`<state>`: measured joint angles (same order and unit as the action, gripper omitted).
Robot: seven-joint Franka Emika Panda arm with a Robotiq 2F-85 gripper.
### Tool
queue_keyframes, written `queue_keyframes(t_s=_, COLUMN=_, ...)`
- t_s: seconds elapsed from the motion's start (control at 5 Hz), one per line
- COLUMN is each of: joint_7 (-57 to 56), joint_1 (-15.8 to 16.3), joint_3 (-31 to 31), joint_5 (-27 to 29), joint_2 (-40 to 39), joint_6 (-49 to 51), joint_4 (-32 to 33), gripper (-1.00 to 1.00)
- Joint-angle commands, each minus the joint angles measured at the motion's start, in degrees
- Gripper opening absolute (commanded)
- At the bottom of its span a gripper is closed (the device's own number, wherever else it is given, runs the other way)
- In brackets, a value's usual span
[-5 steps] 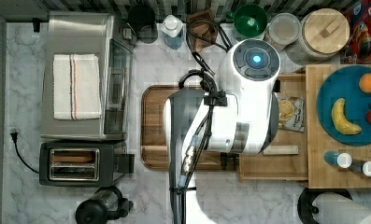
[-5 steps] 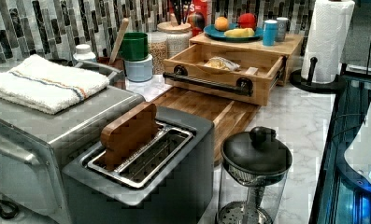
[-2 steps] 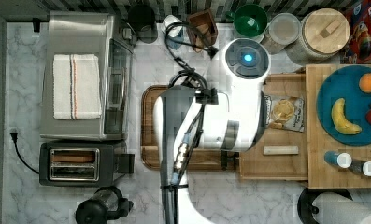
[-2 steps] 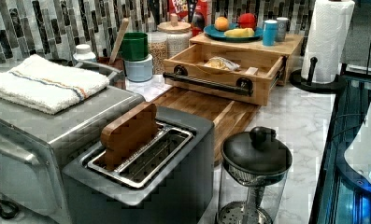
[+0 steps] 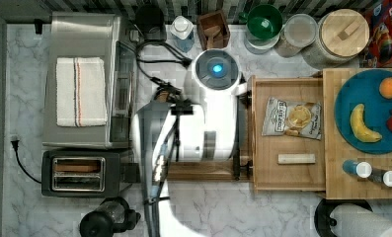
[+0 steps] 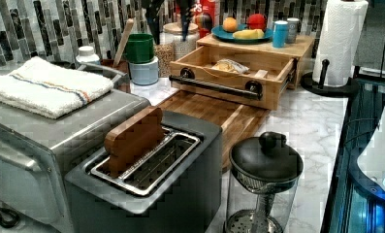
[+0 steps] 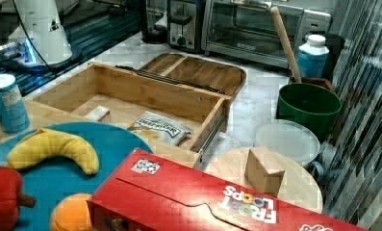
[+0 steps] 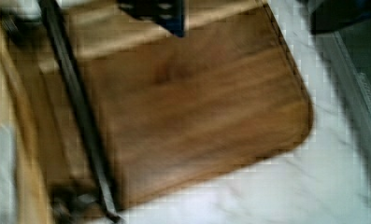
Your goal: Close the drawer.
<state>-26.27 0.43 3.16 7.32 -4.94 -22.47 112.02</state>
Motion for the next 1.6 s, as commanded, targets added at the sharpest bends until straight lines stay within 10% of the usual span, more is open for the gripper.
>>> queue_keyframes(t_s=0.2, joint_7=-12.17, joint_1=1.38, joint_3=1.94, joint_5=-1.87, joint_2=-1.67, joint_6=-6.28, joint_4=8.42, gripper=-1.0)
queue_keyframes(t_s=1.6, joint_7=-22.68, joint_1=-2.72, joint_3=-1.85, joint_5=-11.08, joint_2=-7.36, joint_6=-23.59, joint_4=13.37, gripper=-1.0)
